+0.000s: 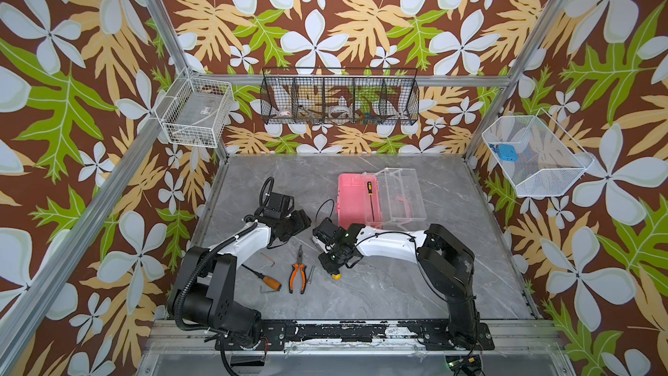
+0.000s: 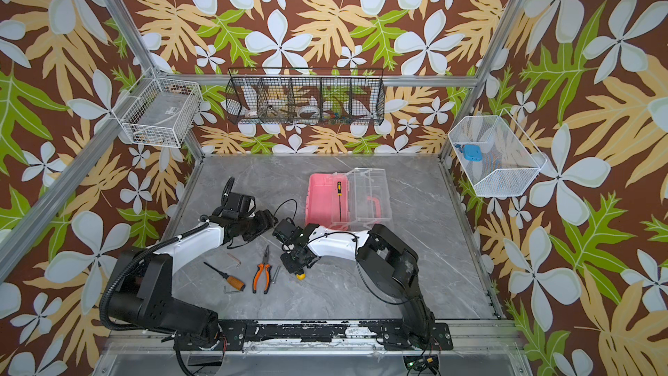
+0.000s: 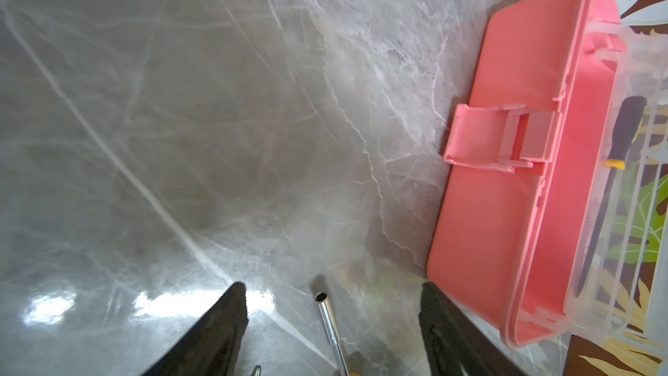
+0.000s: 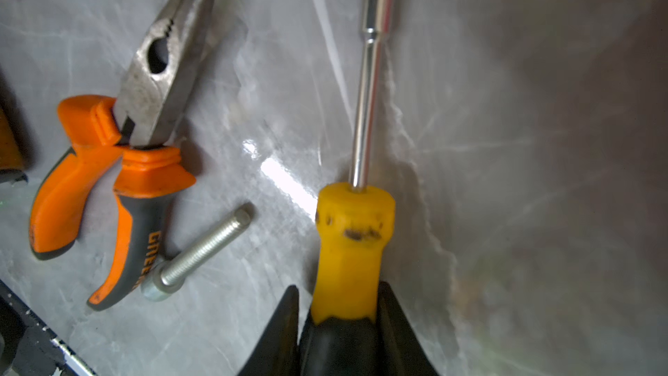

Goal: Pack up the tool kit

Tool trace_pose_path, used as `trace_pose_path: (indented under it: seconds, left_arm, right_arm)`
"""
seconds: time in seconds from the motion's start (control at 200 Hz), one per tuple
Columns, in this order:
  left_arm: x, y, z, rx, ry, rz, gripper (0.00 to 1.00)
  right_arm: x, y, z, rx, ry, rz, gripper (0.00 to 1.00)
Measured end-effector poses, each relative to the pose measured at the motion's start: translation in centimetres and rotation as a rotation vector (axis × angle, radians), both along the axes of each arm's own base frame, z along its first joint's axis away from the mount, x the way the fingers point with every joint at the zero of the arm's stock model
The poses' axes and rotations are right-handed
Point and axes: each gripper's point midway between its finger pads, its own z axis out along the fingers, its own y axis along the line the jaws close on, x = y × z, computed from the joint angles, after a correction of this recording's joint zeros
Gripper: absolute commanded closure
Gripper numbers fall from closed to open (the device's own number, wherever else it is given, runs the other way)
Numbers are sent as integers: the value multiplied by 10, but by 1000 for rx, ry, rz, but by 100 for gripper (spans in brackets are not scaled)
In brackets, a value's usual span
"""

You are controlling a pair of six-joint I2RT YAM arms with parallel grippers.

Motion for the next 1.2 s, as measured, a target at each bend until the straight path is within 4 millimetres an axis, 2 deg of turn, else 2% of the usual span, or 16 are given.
trace_pose_path:
  seconds: [0.16,0.2,0.24,0.35,0.45,0.561,0.676,0.771,0.871,0.961,1.086,1.201]
  left_arm:
    - [0,-3,3,-16,-1,-11,24]
    - [2,-4,5,-21,-6,-14,26]
    - [3,-6,8,-27,-12,-21,28]
    - [8,-11,17,-38,-28,-56,29]
    - [9,-12,19,-39,-26,-70,29]
    - [4,-11,14,-37,-7,-76,29]
    - [-7,-11,2,-43,28,-82,29]
    - [-8,-11,1,-45,35,-79,29]
    - [-6,-7,1,-44,34,-68,29]
    - [-1,0,0,-45,36,-47,29]
    - [7,18,-2,-55,46,18,29]
    - [15,37,-2,-62,45,72,29]
  right_arm:
    - [13,-1,13,20,-49,-4,100]
    - [25,4,25,41,-109,-3,100]
    - [30,2,28,35,-133,-2,100]
    - [24,-23,16,-76,-111,30,100]
    - [32,-24,27,-77,-153,42,100]
    - [34,-29,30,-81,-165,49,100]
    - [30,-30,42,-59,-171,47,81]
    - [24,-21,55,-27,-187,67,49]
    - [11,-3,65,0,-195,114,32]
    - [-6,10,64,-2,-184,164,25]
    - [-29,22,50,-41,-163,229,22]
    - [-40,30,37,-72,-155,269,22]
